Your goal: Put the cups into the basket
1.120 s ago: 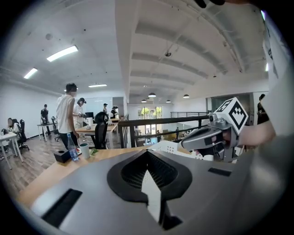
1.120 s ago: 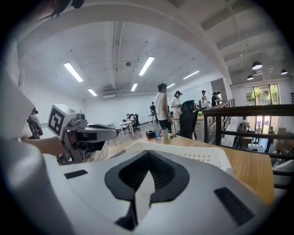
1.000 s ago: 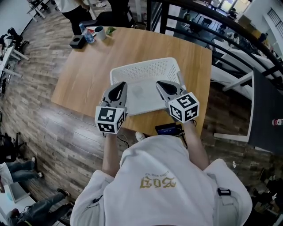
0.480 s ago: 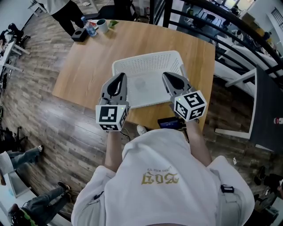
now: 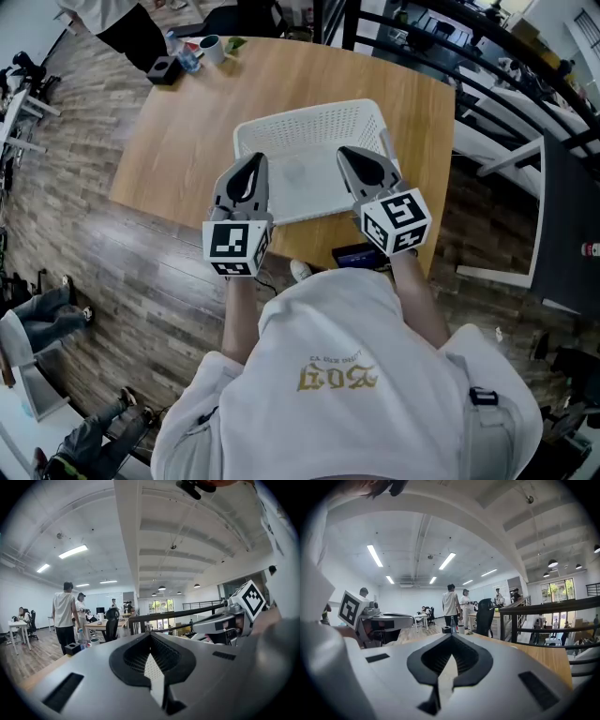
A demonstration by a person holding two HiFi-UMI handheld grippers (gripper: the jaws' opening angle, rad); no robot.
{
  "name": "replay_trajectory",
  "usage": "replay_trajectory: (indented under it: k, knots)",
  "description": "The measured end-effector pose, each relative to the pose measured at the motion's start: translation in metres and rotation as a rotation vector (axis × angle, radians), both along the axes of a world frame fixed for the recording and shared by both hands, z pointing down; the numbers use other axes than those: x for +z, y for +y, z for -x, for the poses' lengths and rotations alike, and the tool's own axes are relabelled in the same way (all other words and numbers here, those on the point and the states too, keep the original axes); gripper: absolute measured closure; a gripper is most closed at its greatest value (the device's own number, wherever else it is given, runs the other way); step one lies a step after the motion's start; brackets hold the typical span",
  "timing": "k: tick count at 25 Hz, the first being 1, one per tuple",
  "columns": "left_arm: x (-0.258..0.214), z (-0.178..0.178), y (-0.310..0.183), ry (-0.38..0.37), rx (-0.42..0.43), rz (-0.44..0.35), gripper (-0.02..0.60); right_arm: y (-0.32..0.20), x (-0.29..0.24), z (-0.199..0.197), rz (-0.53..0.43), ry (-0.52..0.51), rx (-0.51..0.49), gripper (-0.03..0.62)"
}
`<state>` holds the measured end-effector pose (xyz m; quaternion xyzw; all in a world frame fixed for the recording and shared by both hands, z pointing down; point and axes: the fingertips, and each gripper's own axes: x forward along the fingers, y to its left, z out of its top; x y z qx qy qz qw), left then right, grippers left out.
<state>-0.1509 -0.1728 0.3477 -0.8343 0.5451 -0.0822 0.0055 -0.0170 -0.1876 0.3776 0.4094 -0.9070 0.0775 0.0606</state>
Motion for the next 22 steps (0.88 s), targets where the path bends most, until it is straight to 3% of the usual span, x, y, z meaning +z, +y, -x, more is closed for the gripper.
replay_trajectory:
  k: [22]
  knots:
    - [0.0001, 0.004, -0.003, -0.019, -0.024, -0.032, 0.574, -0.0064, -0.0011, -0.0055, -0.007, -0.013, 0.013, 0.583]
